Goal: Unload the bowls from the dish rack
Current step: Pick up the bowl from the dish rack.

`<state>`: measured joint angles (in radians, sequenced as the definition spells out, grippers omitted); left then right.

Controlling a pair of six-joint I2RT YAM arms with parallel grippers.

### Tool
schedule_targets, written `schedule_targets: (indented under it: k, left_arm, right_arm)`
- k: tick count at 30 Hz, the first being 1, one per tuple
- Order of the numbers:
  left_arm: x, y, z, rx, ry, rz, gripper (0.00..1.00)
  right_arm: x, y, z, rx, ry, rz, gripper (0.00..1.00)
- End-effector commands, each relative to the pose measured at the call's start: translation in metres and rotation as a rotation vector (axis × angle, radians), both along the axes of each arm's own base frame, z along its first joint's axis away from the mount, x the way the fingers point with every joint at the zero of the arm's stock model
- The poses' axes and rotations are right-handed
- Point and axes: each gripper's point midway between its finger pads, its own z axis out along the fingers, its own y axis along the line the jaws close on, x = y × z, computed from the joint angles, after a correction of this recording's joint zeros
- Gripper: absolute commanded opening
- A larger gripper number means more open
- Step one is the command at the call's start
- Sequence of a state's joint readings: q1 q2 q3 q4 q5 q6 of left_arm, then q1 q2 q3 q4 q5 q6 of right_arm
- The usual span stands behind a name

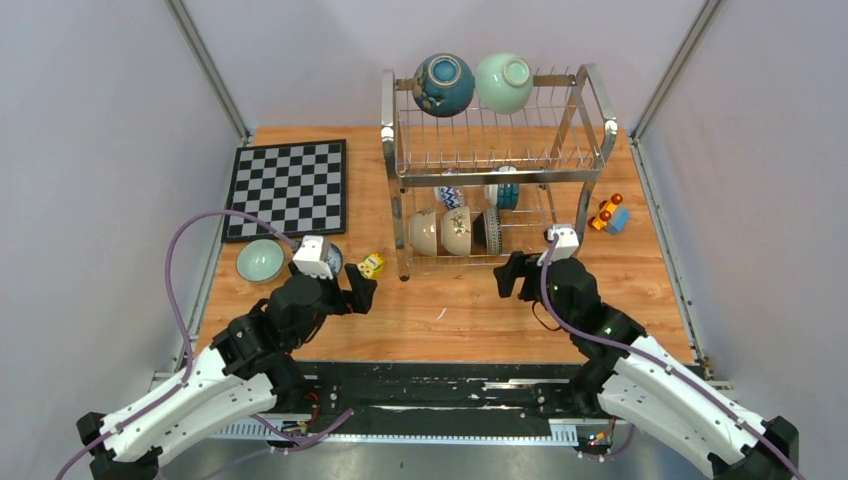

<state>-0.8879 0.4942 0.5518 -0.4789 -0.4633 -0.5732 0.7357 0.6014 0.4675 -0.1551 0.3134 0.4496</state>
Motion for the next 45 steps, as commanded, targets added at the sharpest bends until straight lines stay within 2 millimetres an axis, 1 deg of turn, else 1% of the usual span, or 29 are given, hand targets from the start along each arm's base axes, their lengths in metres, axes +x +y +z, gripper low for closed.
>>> schedule_targets:
  k: [1,2,3,7,14,17,21,24,27,32,35,38,45]
  left_arm:
    - [0.000,0.013,-0.006,-0.042,0.001,0.086,0.99]
    - [0.000,0.017,-0.008,-0.046,-0.001,0.102,1.00]
    - [0.000,0.021,-0.009,-0.048,-0.004,0.122,1.00]
    - [0.001,0.033,-0.010,-0.072,-0.026,0.181,1.00]
    - [-0.001,0.026,-0.007,-0.170,-0.078,0.142,1.00]
    - [-0.002,0.022,-0.010,-0.181,-0.076,0.129,1.00]
    - [-0.002,0.020,-0.012,-0.173,-0.062,0.124,1.00]
    - [-0.001,0.018,-0.013,-0.170,-0.056,0.119,1.00]
    - [-0.001,0.017,-0.014,-0.169,-0.053,0.114,1.00]
    - [-0.001,0.013,-0.016,-0.154,-0.047,0.095,1.00]
    - [-0.001,0.010,-0.017,-0.146,-0.042,0.084,1.00]
    - [-0.001,0.007,-0.018,-0.140,-0.034,0.075,0.99]
    - [0.000,0.003,-0.020,-0.142,-0.026,0.063,0.99]
  right_arm:
    - [0.017,0.020,0.023,0.113,-0.029,0.062,0.84]
    - [0.021,0.019,0.020,0.124,-0.012,0.055,0.83]
    - [0.026,0.022,0.025,0.160,-0.015,0.065,0.83]
    - [0.042,0.026,0.032,0.280,-0.013,0.080,0.79]
    - [0.072,0.017,0.030,0.390,-0.026,0.054,0.69]
    - [0.084,0.015,0.027,0.381,-0.022,0.055,0.65]
    - [0.095,0.017,0.021,0.357,-0.016,0.079,0.62]
    - [0.098,0.021,0.016,0.341,-0.007,0.104,0.60]
    - [0.100,0.019,0.010,0.316,-0.010,0.111,0.60]
    - [0.102,0.022,0.006,0.278,-0.031,0.155,0.59]
    - [0.103,0.024,0.004,0.279,-0.037,0.183,0.59]
    - [0.105,0.024,-0.002,0.266,-0.018,0.182,0.57]
    - [0.110,0.027,-0.010,0.275,-0.011,0.188,0.52]
